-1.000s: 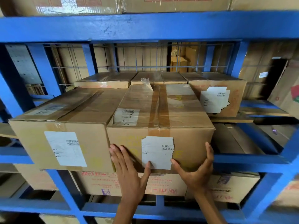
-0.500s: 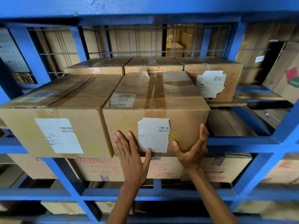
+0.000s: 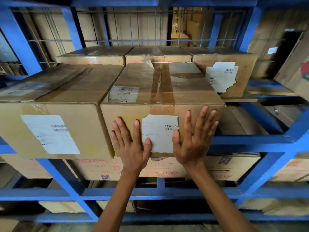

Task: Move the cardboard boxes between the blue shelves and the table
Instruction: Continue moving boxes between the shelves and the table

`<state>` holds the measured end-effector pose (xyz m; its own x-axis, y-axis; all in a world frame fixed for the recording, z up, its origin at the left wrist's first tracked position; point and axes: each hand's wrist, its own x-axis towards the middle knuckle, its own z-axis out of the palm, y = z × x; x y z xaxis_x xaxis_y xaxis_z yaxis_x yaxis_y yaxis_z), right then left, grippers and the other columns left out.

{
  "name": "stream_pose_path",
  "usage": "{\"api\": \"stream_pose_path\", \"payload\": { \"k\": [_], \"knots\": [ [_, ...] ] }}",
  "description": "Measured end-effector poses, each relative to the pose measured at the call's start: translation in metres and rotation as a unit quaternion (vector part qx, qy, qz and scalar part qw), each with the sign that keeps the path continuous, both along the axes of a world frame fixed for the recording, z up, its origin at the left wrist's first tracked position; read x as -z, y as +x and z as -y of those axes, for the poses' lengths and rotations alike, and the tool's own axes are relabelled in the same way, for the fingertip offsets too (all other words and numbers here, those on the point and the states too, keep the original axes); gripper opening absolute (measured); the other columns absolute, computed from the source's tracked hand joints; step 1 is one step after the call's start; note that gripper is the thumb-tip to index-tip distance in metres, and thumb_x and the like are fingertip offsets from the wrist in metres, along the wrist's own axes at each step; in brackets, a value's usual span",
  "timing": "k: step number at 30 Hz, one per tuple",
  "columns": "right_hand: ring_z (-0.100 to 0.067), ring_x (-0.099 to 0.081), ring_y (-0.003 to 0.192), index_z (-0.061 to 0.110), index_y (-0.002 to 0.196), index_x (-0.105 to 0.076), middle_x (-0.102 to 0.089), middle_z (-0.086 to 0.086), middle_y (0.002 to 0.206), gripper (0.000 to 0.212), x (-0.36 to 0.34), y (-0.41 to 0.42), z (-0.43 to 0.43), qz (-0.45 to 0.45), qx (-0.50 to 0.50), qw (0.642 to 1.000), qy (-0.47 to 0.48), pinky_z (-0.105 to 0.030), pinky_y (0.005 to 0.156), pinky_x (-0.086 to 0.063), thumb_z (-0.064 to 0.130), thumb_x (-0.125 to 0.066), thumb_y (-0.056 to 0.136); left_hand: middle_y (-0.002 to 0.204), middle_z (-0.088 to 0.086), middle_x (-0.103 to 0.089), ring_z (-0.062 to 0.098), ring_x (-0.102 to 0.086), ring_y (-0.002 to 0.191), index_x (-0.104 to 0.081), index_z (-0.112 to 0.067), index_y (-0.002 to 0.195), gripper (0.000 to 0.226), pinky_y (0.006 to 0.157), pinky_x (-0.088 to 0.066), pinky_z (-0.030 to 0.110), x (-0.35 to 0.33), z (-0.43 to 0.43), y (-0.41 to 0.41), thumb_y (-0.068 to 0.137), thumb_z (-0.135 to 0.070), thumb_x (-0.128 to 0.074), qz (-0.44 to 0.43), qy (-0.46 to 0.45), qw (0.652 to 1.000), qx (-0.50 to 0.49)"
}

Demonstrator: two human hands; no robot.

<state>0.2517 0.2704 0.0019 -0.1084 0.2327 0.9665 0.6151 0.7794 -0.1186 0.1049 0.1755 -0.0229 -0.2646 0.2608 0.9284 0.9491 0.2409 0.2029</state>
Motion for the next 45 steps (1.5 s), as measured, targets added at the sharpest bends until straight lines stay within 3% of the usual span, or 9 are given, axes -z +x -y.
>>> {"api": "stream_pose_path", "payload": {
  "k": [9,18,23,26,31,35,40,45],
  "knots": [
    [-0.031,0.003,0.158,0.027,0.163,-0.009,0.008,-0.003,0.171,0.065,0.012,-0.012,-0.023,-0.013,0.03,0.999,0.02,-0.053,0.125,-0.005,0.045,-0.028,0.103,0.169,0.012,0.006,0.033,-0.001,0.157,-0.007,-0.026,0.162,0.064,0.126,-0.005,0.049,0.015,-0.025,-0.011,0.104,-0.049,-0.022,-0.049,0.056,0.997,-0.032],
    [-0.03,0.004,0.158,0.029,0.163,-0.006,0.01,-0.002,0.171,0.066,0.005,-0.005,-0.014,0.004,0.027,1.0,-0.016,-0.055,0.125,-0.007,0.045,-0.03,0.104,0.169,0.011,0.01,0.033,0.002,0.157,-0.006,-0.025,0.162,0.066,0.125,-0.005,0.051,0.007,-0.01,-0.005,0.104,-0.046,-0.029,-0.008,0.004,1.0,-0.003],
    [-0.035,-0.004,0.157,0.016,0.16,-0.02,-0.003,-0.013,0.17,0.064,0.039,0.018,0.023,0.035,-0.021,0.992,-0.12,-0.062,0.124,-0.015,0.031,-0.044,0.103,0.164,0.026,-0.007,0.04,-0.002,0.155,-0.027,-0.006,0.156,0.065,0.124,-0.008,0.056,0.01,0.02,0.024,0.1,-0.028,-0.052,0.093,-0.047,0.99,0.097],
    [-0.033,-0.011,0.157,0.007,0.158,-0.03,-0.015,-0.017,0.169,0.059,0.084,0.051,0.065,0.067,-0.046,0.967,-0.241,-0.059,0.123,-0.021,0.023,-0.044,0.103,0.167,0.025,-0.007,0.039,-0.004,0.156,-0.03,-0.002,0.156,0.066,0.125,-0.006,0.053,0.039,0.046,0.049,0.098,-0.026,-0.052,0.107,-0.137,0.969,0.177],
    [-0.024,-0.014,0.157,0.007,0.156,-0.037,-0.019,-0.008,0.169,0.056,0.17,0.125,0.143,0.077,0.085,0.902,-0.416,-0.056,0.12,-0.029,0.034,-0.036,0.107,0.17,0.012,-0.01,0.029,-0.006,0.157,-0.024,-0.006,0.159,0.065,0.124,-0.013,0.054,0.11,0.081,0.101,0.102,-0.03,-0.043,0.137,-0.314,0.879,0.331],
    [-0.027,-0.02,0.155,0.006,0.155,-0.039,-0.027,-0.013,0.166,0.057,0.194,0.196,0.212,0.061,0.215,0.853,-0.473,-0.047,0.122,-0.024,0.037,-0.035,0.107,0.169,0.012,-0.011,0.029,-0.006,0.157,-0.025,-0.007,0.159,0.063,0.124,-0.016,0.053,0.146,0.097,0.158,0.104,-0.036,-0.037,0.065,-0.407,0.796,0.444],
    [-0.032,-0.029,0.152,0.007,0.153,-0.041,-0.034,-0.018,0.162,0.062,0.203,0.289,0.307,-0.034,0.371,0.769,-0.519,-0.05,0.122,-0.029,0.041,-0.04,0.101,0.167,0.016,-0.02,0.031,-0.013,0.156,-0.033,-0.004,0.156,0.062,0.123,-0.021,0.055,0.169,0.121,0.267,0.102,-0.032,-0.044,-0.003,-0.43,0.678,0.596],
    [-0.03,-0.016,0.156,0.013,0.157,-0.036,-0.025,-0.015,0.166,0.07,0.195,0.372,0.404,-0.124,0.493,0.683,-0.524,-0.052,0.125,-0.021,0.051,-0.034,0.098,0.166,0.017,-0.02,0.033,-0.014,0.156,-0.032,-0.006,0.157,0.063,0.123,-0.021,0.053,0.168,0.162,0.396,0.101,-0.033,-0.045,-0.053,-0.429,0.564,0.703]
  ]
}}
